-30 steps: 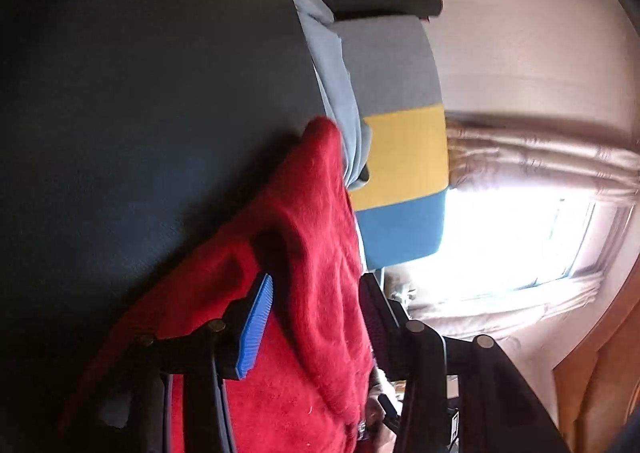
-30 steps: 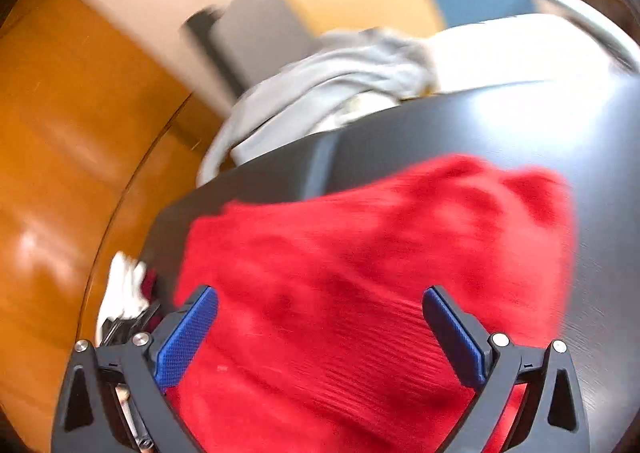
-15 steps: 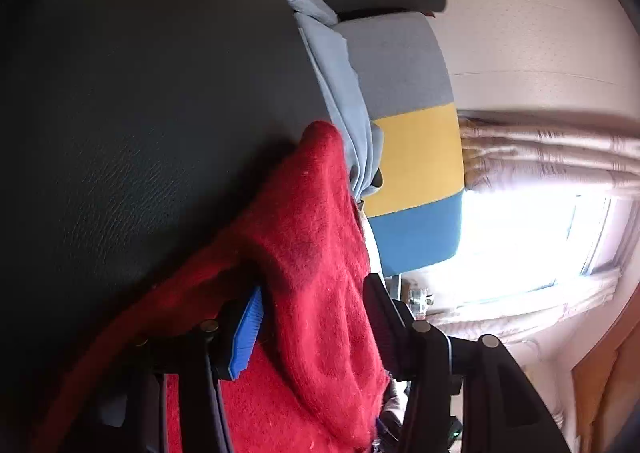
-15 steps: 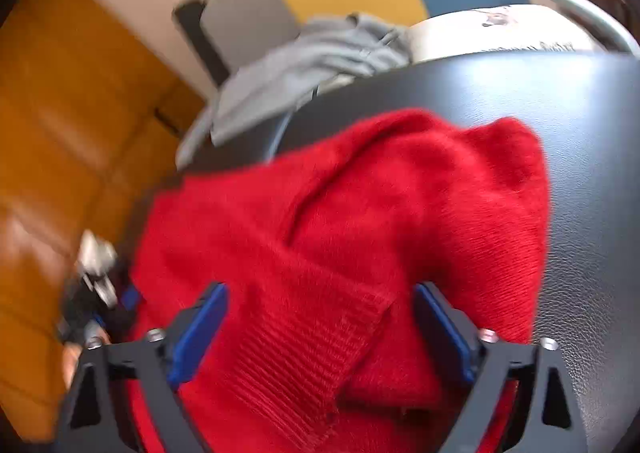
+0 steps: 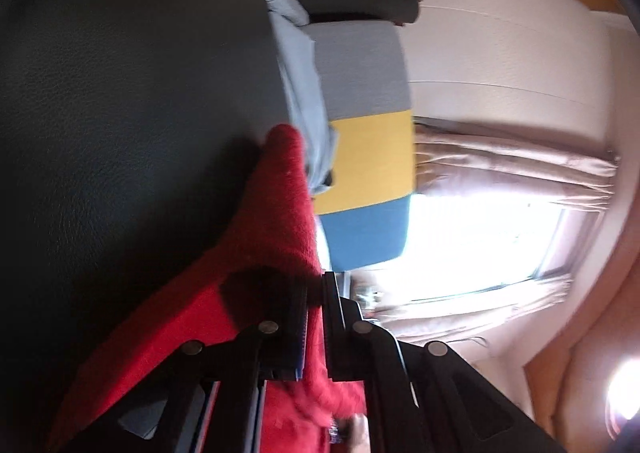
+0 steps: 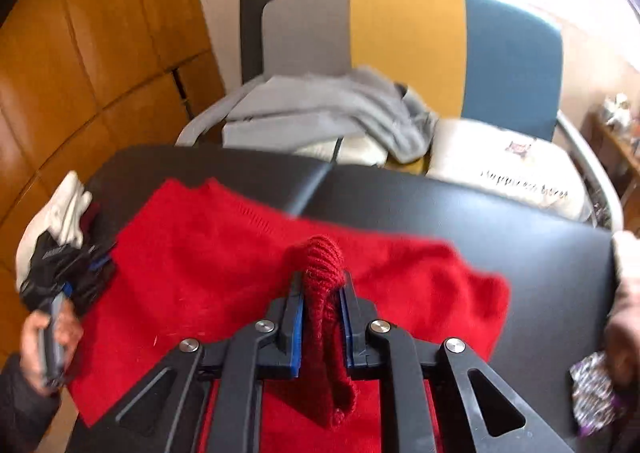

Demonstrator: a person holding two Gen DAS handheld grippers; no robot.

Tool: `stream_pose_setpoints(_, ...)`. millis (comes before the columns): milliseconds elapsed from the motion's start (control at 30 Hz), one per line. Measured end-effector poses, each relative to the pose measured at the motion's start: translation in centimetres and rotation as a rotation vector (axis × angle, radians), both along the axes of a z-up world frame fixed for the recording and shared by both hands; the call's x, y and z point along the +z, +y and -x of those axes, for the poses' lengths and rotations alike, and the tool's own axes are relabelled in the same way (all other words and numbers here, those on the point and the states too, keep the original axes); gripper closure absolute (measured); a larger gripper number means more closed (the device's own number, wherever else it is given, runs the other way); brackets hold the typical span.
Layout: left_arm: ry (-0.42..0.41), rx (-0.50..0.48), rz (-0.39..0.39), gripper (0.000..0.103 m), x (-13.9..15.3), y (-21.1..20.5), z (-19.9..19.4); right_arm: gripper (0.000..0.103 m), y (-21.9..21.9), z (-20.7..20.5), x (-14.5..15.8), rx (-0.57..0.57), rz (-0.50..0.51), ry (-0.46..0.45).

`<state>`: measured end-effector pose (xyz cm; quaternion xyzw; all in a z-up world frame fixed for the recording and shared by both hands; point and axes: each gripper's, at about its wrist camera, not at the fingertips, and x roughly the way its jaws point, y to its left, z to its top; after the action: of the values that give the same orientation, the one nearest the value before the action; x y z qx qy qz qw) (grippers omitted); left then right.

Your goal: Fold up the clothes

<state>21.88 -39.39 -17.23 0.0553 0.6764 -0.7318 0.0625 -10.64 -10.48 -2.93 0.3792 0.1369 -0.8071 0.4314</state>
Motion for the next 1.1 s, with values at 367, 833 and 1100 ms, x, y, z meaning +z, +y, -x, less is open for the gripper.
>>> stream_pose_setpoints(367, -0.09, -0.001, -0.046, 0.085, -1.5, 1.6, -3.9, 0.046, 1.8, 4.9, -7.8, -0.226, -0.116, -0.081)
stream_pose_setpoints(833, -0.171, -0.008, -0.017, 0.062, -0.3, -0.3, 4.8, 0.018, 0.5, -1.0, -6.7, -0.061, -0.044, -0.102)
stream_pose_setpoints(1100, -0.28, 0.02, 0.167, 0.097, 0.6, 1.5, 0.7, 0.011, 2.8, -1.2, -8.3, -0.073, -0.034, -0.205)
